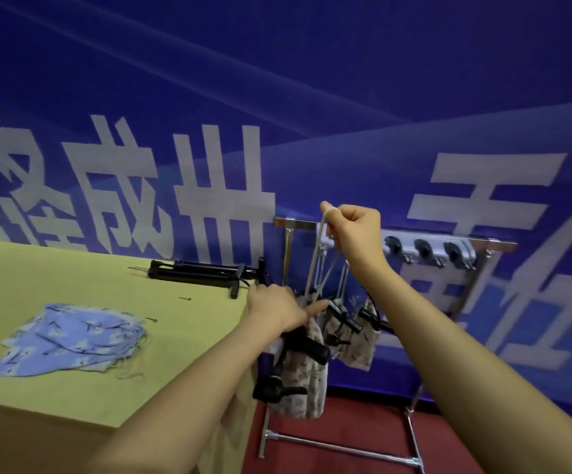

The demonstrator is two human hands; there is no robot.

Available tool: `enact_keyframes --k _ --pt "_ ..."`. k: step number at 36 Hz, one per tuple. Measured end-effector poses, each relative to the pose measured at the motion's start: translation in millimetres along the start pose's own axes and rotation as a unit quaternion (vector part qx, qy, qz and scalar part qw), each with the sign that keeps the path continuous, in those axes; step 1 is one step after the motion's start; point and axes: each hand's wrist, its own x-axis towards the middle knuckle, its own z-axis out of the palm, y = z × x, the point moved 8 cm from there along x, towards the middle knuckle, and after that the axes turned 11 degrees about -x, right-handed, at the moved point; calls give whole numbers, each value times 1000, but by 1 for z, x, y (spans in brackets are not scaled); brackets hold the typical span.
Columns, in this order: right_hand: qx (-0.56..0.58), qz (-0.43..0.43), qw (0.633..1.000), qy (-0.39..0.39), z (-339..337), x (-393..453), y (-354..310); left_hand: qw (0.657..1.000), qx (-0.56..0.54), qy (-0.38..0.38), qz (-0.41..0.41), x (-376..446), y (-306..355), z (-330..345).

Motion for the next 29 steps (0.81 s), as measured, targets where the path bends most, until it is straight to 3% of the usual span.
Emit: enact_keyframes --k 8,13,26,29 --pt "-91 69 993 -28 -51 -27 82 975 -196 -30 105 9 75 28" --pt "-156 100 982 -43 -73 -32 122 899 -395 -108 156 23 114 45" --pt "-319 199 927 -21 -143 -12 205 834 -485 -176 198 78 189 73" --pt "-337 218 916 -19 -156 -7 224 833 -485 -174 200 94 205 79"
